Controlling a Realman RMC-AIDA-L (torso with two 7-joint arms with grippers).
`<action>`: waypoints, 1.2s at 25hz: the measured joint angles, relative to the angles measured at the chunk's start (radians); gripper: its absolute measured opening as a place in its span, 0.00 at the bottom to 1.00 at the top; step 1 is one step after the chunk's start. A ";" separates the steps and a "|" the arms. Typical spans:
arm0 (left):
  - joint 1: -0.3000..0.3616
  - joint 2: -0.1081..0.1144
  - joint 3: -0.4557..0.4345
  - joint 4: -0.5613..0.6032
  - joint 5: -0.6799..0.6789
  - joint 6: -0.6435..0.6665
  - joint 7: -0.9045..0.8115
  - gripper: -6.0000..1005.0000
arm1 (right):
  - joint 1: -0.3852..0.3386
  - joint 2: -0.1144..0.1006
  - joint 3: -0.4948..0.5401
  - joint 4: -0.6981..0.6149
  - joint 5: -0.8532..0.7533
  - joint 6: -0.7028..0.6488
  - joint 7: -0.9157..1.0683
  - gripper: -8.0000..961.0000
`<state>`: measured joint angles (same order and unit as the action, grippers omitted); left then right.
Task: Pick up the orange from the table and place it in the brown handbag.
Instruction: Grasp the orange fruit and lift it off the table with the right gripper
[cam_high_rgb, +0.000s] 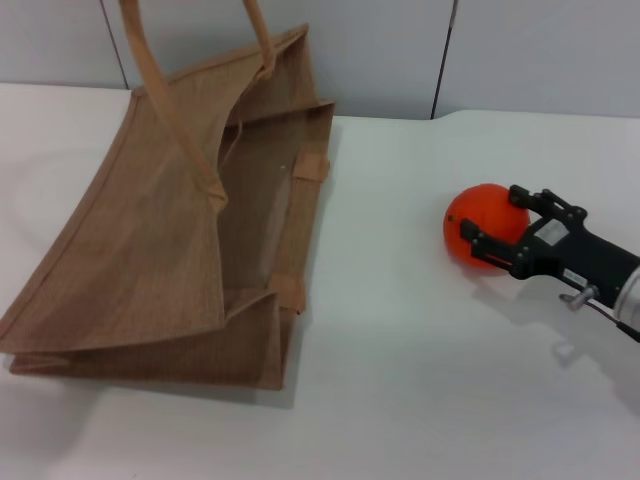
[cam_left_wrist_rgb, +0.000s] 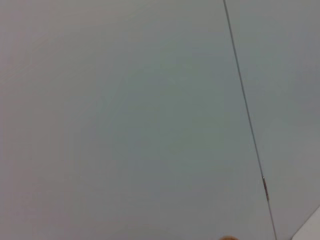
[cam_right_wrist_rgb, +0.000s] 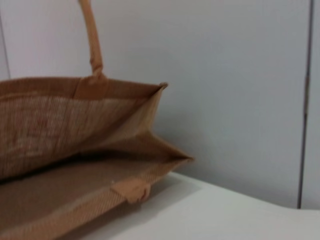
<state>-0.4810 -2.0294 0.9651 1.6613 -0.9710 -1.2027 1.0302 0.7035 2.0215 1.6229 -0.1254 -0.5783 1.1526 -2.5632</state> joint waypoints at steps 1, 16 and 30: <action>0.000 0.000 0.000 0.000 0.000 0.000 0.000 0.13 | 0.016 0.001 -0.018 0.002 0.000 -0.044 0.000 0.92; -0.001 -0.002 -0.001 0.020 0.000 -0.003 -0.001 0.13 | 0.025 0.002 -0.023 0.023 0.005 -0.156 0.000 0.92; -0.001 -0.002 0.000 0.025 0.000 -0.003 -0.001 0.13 | 0.027 -0.004 -0.020 0.053 0.009 -0.249 0.089 0.70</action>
<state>-0.4816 -2.0310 0.9648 1.6860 -0.9711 -1.2057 1.0292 0.7308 2.0177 1.6025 -0.0723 -0.5697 0.9037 -2.4743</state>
